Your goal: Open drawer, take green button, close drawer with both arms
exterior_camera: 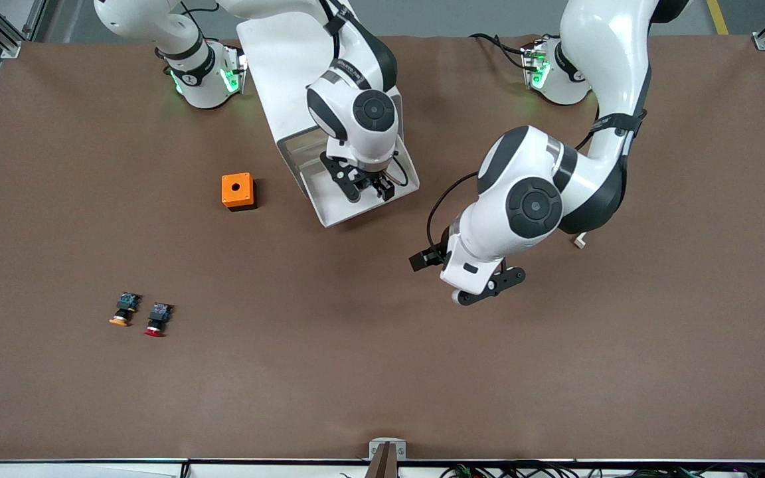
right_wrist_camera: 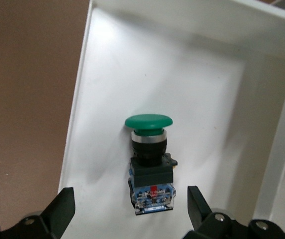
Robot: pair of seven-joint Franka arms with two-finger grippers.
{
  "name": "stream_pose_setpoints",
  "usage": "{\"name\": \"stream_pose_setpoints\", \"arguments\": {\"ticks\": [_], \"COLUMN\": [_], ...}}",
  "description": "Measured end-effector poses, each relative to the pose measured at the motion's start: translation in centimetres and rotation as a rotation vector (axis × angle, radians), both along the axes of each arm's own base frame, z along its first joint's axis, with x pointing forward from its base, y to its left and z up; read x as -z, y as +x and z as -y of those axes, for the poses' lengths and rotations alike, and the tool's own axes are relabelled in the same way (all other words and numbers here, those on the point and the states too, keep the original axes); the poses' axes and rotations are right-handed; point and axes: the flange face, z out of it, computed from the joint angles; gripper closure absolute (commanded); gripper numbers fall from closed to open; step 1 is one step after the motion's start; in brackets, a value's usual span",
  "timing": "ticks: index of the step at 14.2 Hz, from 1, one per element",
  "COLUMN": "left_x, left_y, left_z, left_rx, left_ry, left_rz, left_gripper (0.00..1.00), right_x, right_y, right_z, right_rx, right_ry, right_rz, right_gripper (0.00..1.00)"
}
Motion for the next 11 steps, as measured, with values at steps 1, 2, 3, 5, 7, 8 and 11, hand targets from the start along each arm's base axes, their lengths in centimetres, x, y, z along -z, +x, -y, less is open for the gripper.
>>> {"name": "stream_pose_setpoints", "arguments": {"ticks": [1,2,3,5,7,8,11], "left_x": [0.6,1.2,1.9,3.0,4.1,4.5,5.0], "left_y": [-0.2,-0.3,-0.4,-0.4,-0.5,-0.6,-0.7], "left_z": [0.3,0.6,0.9,1.2,1.4,1.4,1.3], "left_rx": [0.008,0.017,0.025,0.036,0.042,0.043,0.043], "left_ry": [0.013,0.028,0.042,0.064,0.078,0.082,0.085], "left_rz": [-0.001,0.002,0.01,0.024,0.031,0.032,0.031], "left_gripper": [0.01,0.01,0.01,0.01,0.01,0.01,0.01], "right_x": [0.3,0.7,1.2,1.6,1.5,1.5,1.5], "right_y": [-0.4,-0.8,-1.3,-1.8,-1.8,-1.8,-1.8], "right_z": [-0.1,-0.2,-0.2,-0.2,-0.2,-0.2,-0.2], "right_rx": [0.003,0.003,0.001,-0.001,-0.001,-0.001,0.0], "right_ry": [-0.002,-0.007,-0.011,-0.014,-0.013,-0.013,-0.014], "right_rz": [0.001,-0.001,-0.003,-0.002,-0.001,-0.001,-0.001], "right_gripper": [0.0,0.0,0.0,0.0,0.0,0.0,0.09]}}
